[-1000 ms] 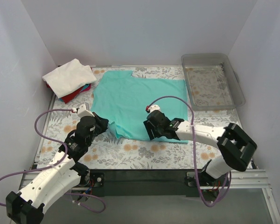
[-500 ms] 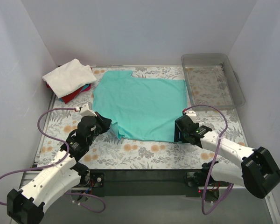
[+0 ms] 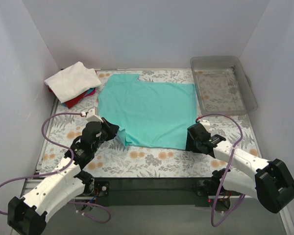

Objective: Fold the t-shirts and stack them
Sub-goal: Flatten the tshirt out

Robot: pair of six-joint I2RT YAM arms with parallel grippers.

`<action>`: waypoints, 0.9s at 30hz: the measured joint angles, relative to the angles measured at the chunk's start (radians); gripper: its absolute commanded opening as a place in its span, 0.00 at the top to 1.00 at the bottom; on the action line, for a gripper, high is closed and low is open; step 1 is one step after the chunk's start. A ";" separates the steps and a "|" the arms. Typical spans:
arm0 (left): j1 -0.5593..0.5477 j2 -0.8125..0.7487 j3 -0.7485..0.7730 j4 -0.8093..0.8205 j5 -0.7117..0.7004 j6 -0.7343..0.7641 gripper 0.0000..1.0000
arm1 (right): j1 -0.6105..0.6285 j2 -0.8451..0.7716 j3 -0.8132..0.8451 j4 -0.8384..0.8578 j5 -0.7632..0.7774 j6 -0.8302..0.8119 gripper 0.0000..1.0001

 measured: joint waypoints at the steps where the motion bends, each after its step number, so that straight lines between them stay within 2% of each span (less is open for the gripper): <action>1: 0.000 0.000 0.000 0.000 0.000 0.000 1.00 | 0.000 0.000 0.000 0.001 -0.002 0.002 0.47; 5: 0.000 -0.001 0.000 0.000 0.003 0.000 1.00 | -0.002 0.000 -0.001 0.002 -0.006 0.014 0.61; 6: 0.000 -0.001 0.000 0.000 0.005 0.000 1.00 | -0.002 0.000 -0.002 0.003 -0.007 0.015 0.69; 11: 0.000 -0.001 0.000 0.000 0.010 0.000 1.00 | -0.004 0.000 -0.003 0.006 -0.016 0.022 0.84; 14: 0.000 -0.001 0.000 0.000 0.010 0.000 1.00 | -0.004 0.000 -0.004 0.009 -0.020 0.022 0.99; 27: 0.000 -0.027 -0.015 0.028 -0.029 0.000 1.00 | -0.012 -0.039 0.034 -0.050 -0.007 -0.039 0.99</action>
